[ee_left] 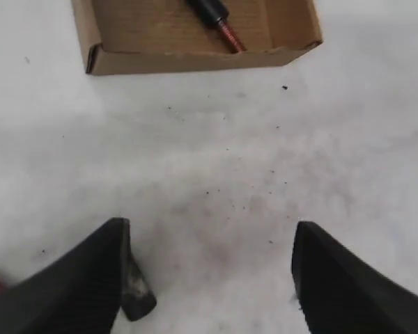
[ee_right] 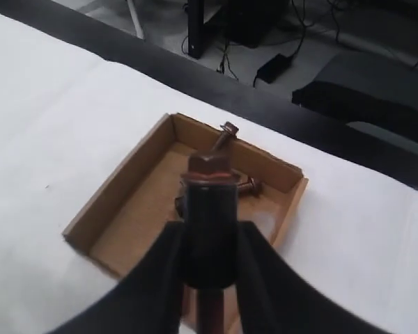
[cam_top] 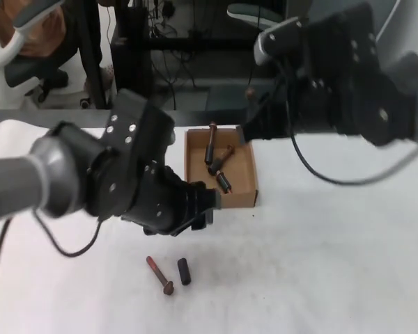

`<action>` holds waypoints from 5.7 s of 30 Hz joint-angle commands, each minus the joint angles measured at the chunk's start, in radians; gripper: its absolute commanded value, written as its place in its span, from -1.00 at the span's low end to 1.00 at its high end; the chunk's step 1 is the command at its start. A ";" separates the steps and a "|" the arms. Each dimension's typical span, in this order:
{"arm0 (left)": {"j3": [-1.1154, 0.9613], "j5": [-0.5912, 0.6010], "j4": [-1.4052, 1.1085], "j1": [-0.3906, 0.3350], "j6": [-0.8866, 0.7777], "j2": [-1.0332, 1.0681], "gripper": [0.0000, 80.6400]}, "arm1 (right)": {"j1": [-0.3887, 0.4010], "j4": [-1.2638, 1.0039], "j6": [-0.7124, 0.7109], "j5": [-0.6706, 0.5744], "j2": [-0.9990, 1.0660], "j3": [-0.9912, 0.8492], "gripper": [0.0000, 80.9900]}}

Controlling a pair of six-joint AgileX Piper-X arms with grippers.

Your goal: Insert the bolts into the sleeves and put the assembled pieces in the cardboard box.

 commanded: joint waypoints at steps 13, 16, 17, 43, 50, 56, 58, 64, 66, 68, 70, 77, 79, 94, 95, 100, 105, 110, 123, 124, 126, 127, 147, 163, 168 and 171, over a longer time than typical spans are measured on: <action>-0.049 -0.046 0.136 0.003 -0.058 0.103 0.23 | -0.036 0.170 -0.002 0.006 0.434 -0.398 -0.99; -0.049 -0.046 0.149 0.003 -0.063 0.113 0.23 | -0.036 0.170 -0.001 0.022 0.475 -0.421 -0.99; -0.049 -0.046 0.150 0.003 -0.063 0.117 0.23 | -0.036 0.166 -0.001 0.024 0.485 -0.424 -0.99; -0.049 -0.054 0.128 0.000 -0.016 0.191 -0.96 | -0.030 0.282 0.004 -0.148 0.116 -0.423 0.66; -0.039 -0.054 0.096 0.000 0.112 0.072 -0.96 | -0.028 0.621 -0.018 -0.209 0.061 -0.419 0.66; 0.070 -0.189 0.096 0.018 0.174 -0.186 -0.96 | 0.041 0.676 -0.061 -0.256 0.063 -0.291 0.66; 0.125 -0.196 0.096 0.038 0.183 -0.284 -0.96 | 0.085 0.639 -0.055 -0.256 0.063 -0.230 0.66; 0.291 -0.201 0.112 0.160 0.184 -0.536 -0.96 | 0.223 0.438 0.066 -0.256 0.086 -0.108 0.66; 0.336 -0.201 0.143 0.205 0.190 -0.606 -0.96 | 0.267 0.420 0.075 -0.251 0.119 -0.116 0.66; 0.363 -0.196 0.189 0.244 0.219 -0.669 -0.96 | 0.301 0.417 0.084 -0.244 0.155 -0.131 0.66; 0.380 -0.194 0.221 0.275 0.245 -0.719 -0.96 | 0.322 0.417 0.094 -0.244 0.196 -0.157 0.66; 0.401 -0.148 0.252 0.315 0.260 -0.848 -0.96 | 0.346 0.426 0.090 -0.212 0.348 -0.249 0.66; 0.401 -0.143 0.252 0.320 0.260 -0.868 -0.96 | 0.349 0.426 0.085 -0.194 0.383 -0.267 0.66; 0.401 -0.096 0.252 0.320 0.260 -0.890 -0.96 | 0.431 0.430 0.009 -0.063 0.469 -0.273 -0.99; 0.401 -0.096 0.252 0.320 0.260 -0.890 -0.96 | 0.424 0.455 -0.009 -0.053 0.466 -0.273 -0.98; 0.401 -0.096 0.252 0.320 0.260 -0.890 -0.96 | 0.382 0.646 -0.209 0.102 0.433 -0.270 -0.99; 0.401 -0.096 0.252 0.320 0.260 -0.890 -0.96 | 0.302 0.733 -0.457 0.159 0.361 -0.270 -0.99; 0.401 -0.096 0.252 0.320 0.260 -0.890 -0.96 | 0.232 0.781 -0.863 0.094 0.288 -0.270 -0.99; 0.403 -0.089 0.226 0.320 0.260 -0.890 -0.96 | 0.247 0.861 -1.481 0.138 0.285 -0.179 -0.99; 0.403 -0.084 0.226 0.320 0.260 -0.890 -0.96 | 0.247 0.829 -1.537 0.186 0.285 -0.147 -0.99; 0.403 -0.050 0.219 0.320 0.260 -0.890 -0.96 | 0.247 0.775 -1.594 0.288 0.285 -0.100 -0.99; 0.403 -0.037 0.214 0.320 0.260 -0.890 -0.96 | 0.247 0.750 -1.612 0.307 0.285 -0.077 -0.99; 0.403 -0.022 0.185 0.320 0.248 -0.890 -0.96 | 0.233 0.659 -0.640 0.015 0.162 -0.081 0.73; 0.403 0.438 -0.168 0.320 0.536 -0.894 -0.96 | 0.228 0.653 1.377 0.235 -0.070 -0.006 0.73; 0.403 0.441 -0.527 0.320 0.252 -0.927 -0.96 | 0.228 0.659 1.579 0.185 -0.070 0.098 0.43; 0.403 0.441 -0.647 0.320 0.173 -0.947 -0.96 | 0.231 0.652 1.687 0.181 -0.070 0.141 0.04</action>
